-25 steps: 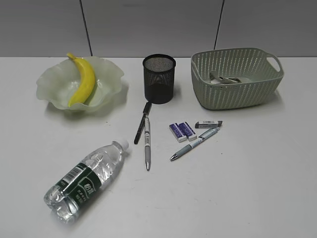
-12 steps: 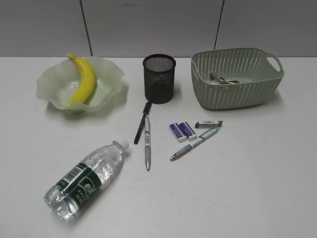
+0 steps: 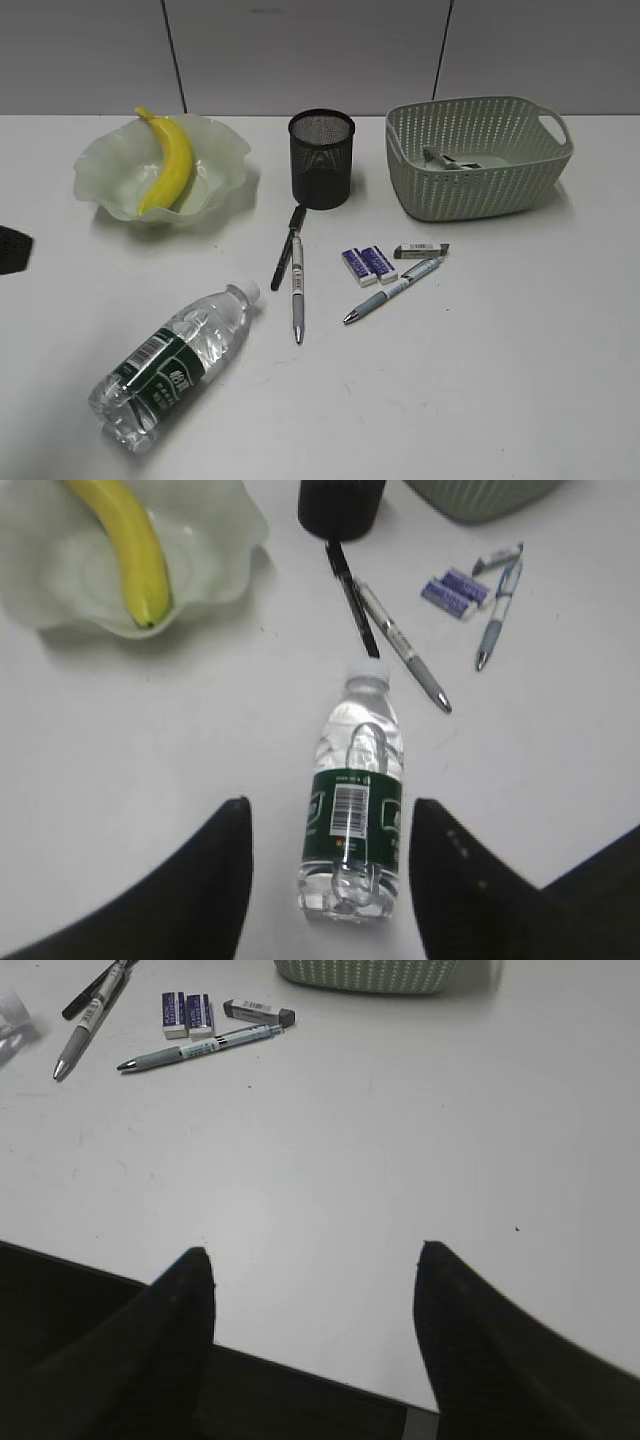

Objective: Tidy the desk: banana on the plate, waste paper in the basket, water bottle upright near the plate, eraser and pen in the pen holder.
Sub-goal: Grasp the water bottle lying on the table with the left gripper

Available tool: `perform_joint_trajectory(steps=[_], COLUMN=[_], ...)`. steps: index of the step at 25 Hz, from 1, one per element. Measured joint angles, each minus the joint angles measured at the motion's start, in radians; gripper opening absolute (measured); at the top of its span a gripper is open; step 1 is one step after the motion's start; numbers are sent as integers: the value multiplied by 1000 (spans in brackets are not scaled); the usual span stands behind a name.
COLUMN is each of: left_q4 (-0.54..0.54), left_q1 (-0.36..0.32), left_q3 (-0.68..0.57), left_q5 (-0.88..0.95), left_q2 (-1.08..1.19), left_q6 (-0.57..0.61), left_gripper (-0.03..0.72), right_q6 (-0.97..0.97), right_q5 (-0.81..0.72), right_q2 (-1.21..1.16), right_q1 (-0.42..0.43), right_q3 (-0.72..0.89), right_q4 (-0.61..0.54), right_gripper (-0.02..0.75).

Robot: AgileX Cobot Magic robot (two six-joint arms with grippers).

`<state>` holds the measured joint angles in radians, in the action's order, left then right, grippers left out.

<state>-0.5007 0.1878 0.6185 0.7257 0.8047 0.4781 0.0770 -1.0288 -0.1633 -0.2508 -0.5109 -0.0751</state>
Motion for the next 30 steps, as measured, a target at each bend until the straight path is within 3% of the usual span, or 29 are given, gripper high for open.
perform_joint_trajectory(steps=[3, 8, 14, 18, 23, 30], left_q4=[-29, -10, 234, 327, 464, 478], left_q1=[20, 151, 304, 375, 427, 431], left_q3=[70, 232, 399, 476, 515, 518], left_q5=[-3, -30, -11, 29, 41, 46], left_q2=[251, 576, 844, 954, 1043, 1159], left_q6=[45, 51, -179, -267, -400, -434], left_gripper=[384, 469, 554, 571, 587, 595], right_q6=[2, 4, 4, 5, 5, 5], right_q5=[-1, -1, -1, -1, -1, -1], right_q2=[0, 1, 1, 1, 1, 1], right_q1=[0, 0, 0, 0, 0, 0], right_q3=[0, 0, 0, 0, 0, 0], right_q4=[-1, -2, -2, -2, -2, -2], right_gripper=[496, 495, 495, 495, 495, 494])
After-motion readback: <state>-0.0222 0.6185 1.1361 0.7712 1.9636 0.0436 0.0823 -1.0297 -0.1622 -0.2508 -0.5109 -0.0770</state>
